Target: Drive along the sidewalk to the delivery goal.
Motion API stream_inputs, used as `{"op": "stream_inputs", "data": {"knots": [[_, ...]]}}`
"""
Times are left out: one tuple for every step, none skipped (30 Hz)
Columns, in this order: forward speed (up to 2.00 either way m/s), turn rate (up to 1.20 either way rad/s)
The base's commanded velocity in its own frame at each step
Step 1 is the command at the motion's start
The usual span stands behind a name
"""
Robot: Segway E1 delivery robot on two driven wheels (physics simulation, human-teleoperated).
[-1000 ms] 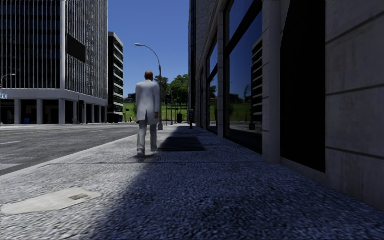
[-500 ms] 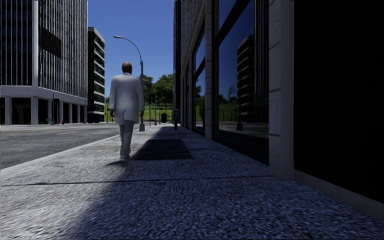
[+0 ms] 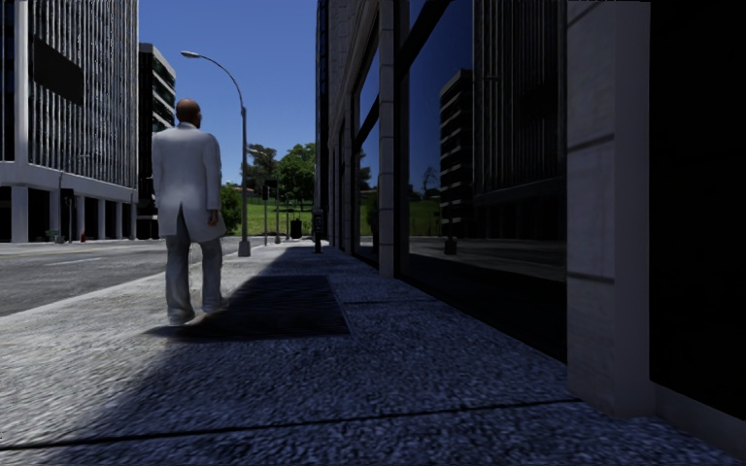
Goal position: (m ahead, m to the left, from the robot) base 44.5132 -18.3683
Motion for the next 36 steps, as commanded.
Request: {"op": "stream_inputs", "data": {"knots": [[2.00,-0.01],[2.00,-0.01],[2.00,-0.01],[2.00,-0.01],[2.00,-0.01],[2.00,-0.01],[2.00,-0.01],[2.00,-0.01],[2.00,-0.01],[2.00,-0.01],[2.00,-0.01],[2.00,-0.01],[2.00,0.00],[2.00,0.00],[2.00,0.00],[2.00,0.00],[2.00,0.00],[2.00,0.00],[2.00,0.00],[2.00,0.00],[2.00,0.00],[2.00,0.00],[2.00,0.00],[2.00,0.00],[2.00,0.00],[2.00,0.00],[2.00,0.05],[2.00,0.34],[2.00,0.57],[2.00,0.83],[2.00,0.83],[2.00,0.93],[2.00,0.89],[2.00,0.13],[2.00,0.13],[2.00,0.00]]}}
